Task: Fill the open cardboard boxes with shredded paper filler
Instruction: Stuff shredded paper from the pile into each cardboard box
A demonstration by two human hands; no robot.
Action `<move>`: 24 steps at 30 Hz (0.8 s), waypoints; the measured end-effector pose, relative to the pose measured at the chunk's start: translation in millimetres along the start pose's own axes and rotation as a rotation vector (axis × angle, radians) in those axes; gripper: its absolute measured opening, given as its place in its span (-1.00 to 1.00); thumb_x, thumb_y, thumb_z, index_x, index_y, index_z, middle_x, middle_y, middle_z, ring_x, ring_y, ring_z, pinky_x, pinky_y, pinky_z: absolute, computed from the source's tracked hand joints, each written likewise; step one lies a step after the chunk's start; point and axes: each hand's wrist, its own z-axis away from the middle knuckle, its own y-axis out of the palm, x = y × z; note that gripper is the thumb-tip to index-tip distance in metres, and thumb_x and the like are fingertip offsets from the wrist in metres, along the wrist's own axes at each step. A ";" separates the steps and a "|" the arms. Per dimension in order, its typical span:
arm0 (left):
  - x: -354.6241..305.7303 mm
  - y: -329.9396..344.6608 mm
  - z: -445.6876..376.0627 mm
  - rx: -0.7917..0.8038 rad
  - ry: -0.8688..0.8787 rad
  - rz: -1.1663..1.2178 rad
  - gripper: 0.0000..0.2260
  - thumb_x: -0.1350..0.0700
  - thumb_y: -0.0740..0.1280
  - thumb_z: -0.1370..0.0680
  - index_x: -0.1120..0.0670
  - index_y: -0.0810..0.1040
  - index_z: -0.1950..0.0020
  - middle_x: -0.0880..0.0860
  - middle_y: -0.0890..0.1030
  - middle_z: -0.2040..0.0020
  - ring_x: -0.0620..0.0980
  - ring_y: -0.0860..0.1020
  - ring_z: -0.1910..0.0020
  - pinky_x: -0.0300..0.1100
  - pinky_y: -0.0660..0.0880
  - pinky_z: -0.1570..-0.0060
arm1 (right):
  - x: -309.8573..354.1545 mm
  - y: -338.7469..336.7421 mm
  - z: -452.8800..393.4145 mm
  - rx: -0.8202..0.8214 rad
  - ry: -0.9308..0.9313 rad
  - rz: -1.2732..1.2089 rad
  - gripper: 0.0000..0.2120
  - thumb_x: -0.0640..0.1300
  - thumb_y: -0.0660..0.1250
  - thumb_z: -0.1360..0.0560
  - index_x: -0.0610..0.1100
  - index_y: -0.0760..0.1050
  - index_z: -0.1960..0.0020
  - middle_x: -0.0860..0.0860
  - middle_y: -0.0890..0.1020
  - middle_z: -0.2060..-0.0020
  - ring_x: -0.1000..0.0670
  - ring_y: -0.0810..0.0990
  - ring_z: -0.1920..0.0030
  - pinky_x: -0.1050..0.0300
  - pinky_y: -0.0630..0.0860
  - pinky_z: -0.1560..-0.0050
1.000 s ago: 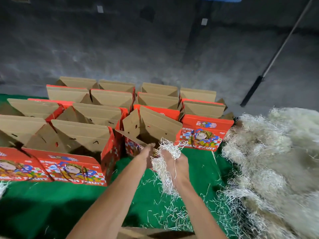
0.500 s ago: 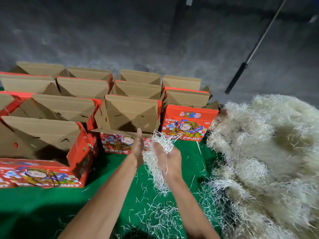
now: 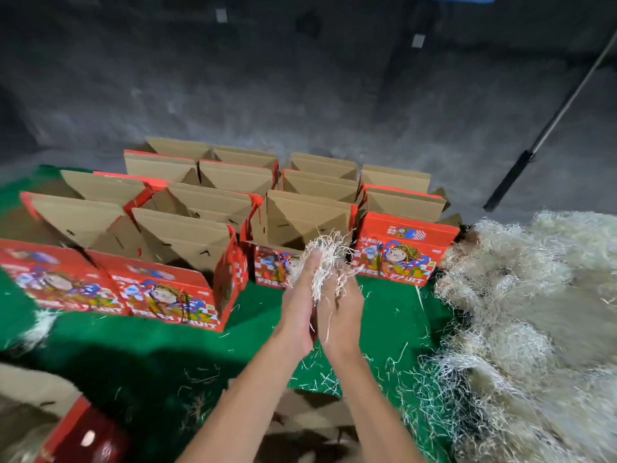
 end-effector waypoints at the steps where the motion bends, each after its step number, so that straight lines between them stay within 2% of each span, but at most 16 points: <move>1: 2.4 -2.0 11.9 -0.045 0.055 0.015 -0.41 -0.38 0.55 -0.15 -0.07 0.73 -0.03 0.06 0.73 0.00 0.06 0.70 0.01 0.07 0.55 -0.19 | 6.6 1.2 11.6 0.033 -0.041 0.026 -0.77 0.00 0.11 -0.66 0.14 0.46 -0.24 0.12 0.59 -0.13 0.08 0.56 -0.18 0.04 0.45 -0.27; 2: 5.3 -5.5 23.5 -0.101 0.102 0.028 -0.49 -0.33 0.57 -0.15 -0.06 0.74 0.04 0.05 0.73 0.04 0.05 0.71 0.04 0.08 0.56 -0.17 | 12.6 0.4 23.7 0.064 -0.070 0.029 -0.74 -0.01 0.11 -0.65 0.20 0.39 -0.29 0.10 0.55 -0.20 0.05 0.52 -0.24 0.01 0.42 -0.32; 4: 13.5 -14.0 45.5 -0.199 0.188 0.057 -0.50 -0.25 0.54 -0.22 0.03 0.72 -0.01 0.07 0.73 0.03 0.08 0.70 0.02 0.14 0.55 -0.18 | 25.0 -6.2 46.0 0.093 -0.095 -0.017 -0.69 -0.01 0.13 -0.62 0.21 0.29 -0.35 0.12 0.49 -0.26 0.02 0.49 -0.28 0.05 0.40 -0.34; 6: 28.8 -23.4 68.0 -0.283 0.255 0.098 -0.47 -0.16 0.50 -0.34 0.14 0.62 -0.18 0.15 0.68 -0.07 0.15 0.66 -0.07 0.18 0.53 -0.21 | 34.6 -16.2 69.3 0.123 -0.084 -0.073 -0.69 -0.04 0.16 -0.62 0.08 0.35 -0.36 0.11 0.56 -0.20 0.00 0.56 -0.20 0.00 0.47 -0.27; 7: 37.9 -27.9 79.1 -0.326 0.292 0.089 -0.53 -0.09 0.48 -0.41 0.16 0.58 -0.20 0.16 0.67 -0.09 0.15 0.65 -0.08 0.13 0.55 -0.18 | 38.6 -20.4 83.0 0.142 -0.077 -0.090 -0.72 -0.04 0.17 -0.63 0.02 0.41 -0.33 0.07 0.61 -0.14 -0.02 0.60 -0.13 -0.07 0.51 -0.20; 9: 59.2 -38.4 104.4 -0.366 0.396 0.023 -0.77 0.00 0.43 -0.48 0.04 0.62 -0.09 0.06 0.69 0.02 0.05 0.67 -0.02 -0.04 0.59 -0.01 | 42.8 -30.3 115.4 0.166 -0.068 -0.101 -0.72 0.03 0.19 -0.65 -0.07 0.48 -0.27 0.01 0.66 -0.03 -0.05 0.64 -0.03 -0.13 0.55 -0.09; 10: 68.4 -42.8 118.1 -0.351 0.436 -0.015 -0.81 -0.06 0.40 -0.45 -0.05 0.64 -0.02 -0.03 0.70 0.08 -0.05 0.67 0.02 -0.14 0.59 0.06 | 43.5 -35.1 129.3 0.170 -0.075 -0.095 -0.71 0.06 0.18 -0.66 -0.09 0.49 -0.25 -0.01 0.66 0.00 -0.06 0.64 -0.01 -0.13 0.55 -0.06; 11: 79.5 -48.8 130.4 -0.324 0.452 -0.071 -0.77 -0.15 0.36 -0.40 -0.12 0.64 0.01 -0.09 0.70 0.10 -0.12 0.67 0.05 -0.20 0.58 0.07 | 41.6 -40.2 143.7 0.176 -0.077 -0.069 -0.70 0.05 0.17 -0.67 -0.11 0.50 -0.24 -0.01 0.66 0.01 -0.06 0.64 -0.01 -0.12 0.55 -0.06; 13: 104.1 -62.5 150.5 -0.301 0.457 -0.169 -0.71 -0.25 0.32 -0.41 -0.18 0.63 -0.04 -0.13 0.69 0.03 -0.18 0.65 0.00 -0.23 0.57 -0.02 | 31.9 -50.6 173.2 0.180 -0.076 0.066 -0.71 -0.01 0.15 -0.67 -0.14 0.52 -0.23 -0.02 0.64 -0.04 -0.06 0.62 -0.07 -0.12 0.52 -0.10; 14: 115.6 -69.9 155.8 -0.300 0.470 -0.214 -0.75 -0.21 0.32 -0.49 -0.19 0.61 -0.11 -0.15 0.68 -0.02 -0.19 0.63 -0.05 -0.19 0.56 -0.11 | 25.8 -54.7 185.3 0.185 -0.088 0.163 -0.71 -0.04 0.14 -0.67 -0.16 0.53 -0.23 -0.02 0.63 -0.07 -0.07 0.60 -0.11 -0.12 0.50 -0.14; 16: 135.1 -83.4 158.0 -0.341 0.488 -0.315 -0.80 -0.05 0.29 -0.62 -0.12 0.56 -0.24 -0.18 0.65 -0.11 -0.21 0.59 -0.15 -0.05 0.49 -0.28 | 13.6 -61.1 203.4 0.205 -0.118 0.387 -0.67 -0.07 0.09 -0.66 -0.15 0.52 -0.29 -0.02 0.59 -0.21 -0.06 0.52 -0.26 -0.12 0.43 -0.29; 18: 148.1 -92.3 157.4 -0.366 0.521 -0.380 -0.74 -0.07 0.29 -0.61 -0.09 0.51 -0.30 -0.18 0.63 -0.15 -0.19 0.57 -0.20 -0.01 0.45 -0.33 | 2.9 -65.2 213.9 0.188 -0.132 0.567 -0.61 -0.05 0.06 -0.66 -0.14 0.48 -0.37 -0.02 0.48 -0.38 -0.02 0.39 -0.42 -0.10 0.33 -0.42; 21: 164.5 -103.4 151.8 -0.463 0.531 -0.495 -0.71 -0.14 0.34 -0.55 -0.30 0.43 -0.25 -0.34 0.56 -0.16 -0.34 0.49 -0.22 -0.15 0.39 -0.34 | -14.7 -68.2 223.0 0.255 -0.101 0.722 -0.53 -0.05 0.04 -0.65 -0.15 0.33 -0.52 -0.06 0.23 -0.57 -0.06 0.15 -0.58 -0.20 0.18 -0.51; 22: 168.3 -106.8 148.7 -0.489 0.536 -0.553 -0.71 -0.10 0.36 -0.56 -0.33 0.41 -0.24 -0.34 0.54 -0.17 -0.33 0.47 -0.23 -0.14 0.39 -0.35 | -21.0 -68.4 225.1 0.293 -0.093 0.759 -0.51 -0.05 0.04 -0.66 -0.12 0.25 -0.56 -0.05 0.13 -0.60 -0.06 0.05 -0.60 -0.22 0.12 -0.54; 24: 171.1 -112.8 140.4 -0.523 0.545 -0.660 -0.64 0.03 0.39 -0.57 -0.23 0.42 -0.31 -0.23 0.53 -0.23 -0.23 0.47 -0.27 -0.04 0.42 -0.36 | -30.9 -67.5 224.5 0.336 -0.087 0.830 -0.49 -0.03 0.01 -0.66 -0.04 0.14 -0.61 -0.01 -0.02 -0.63 -0.06 -0.09 -0.62 -0.24 0.00 -0.56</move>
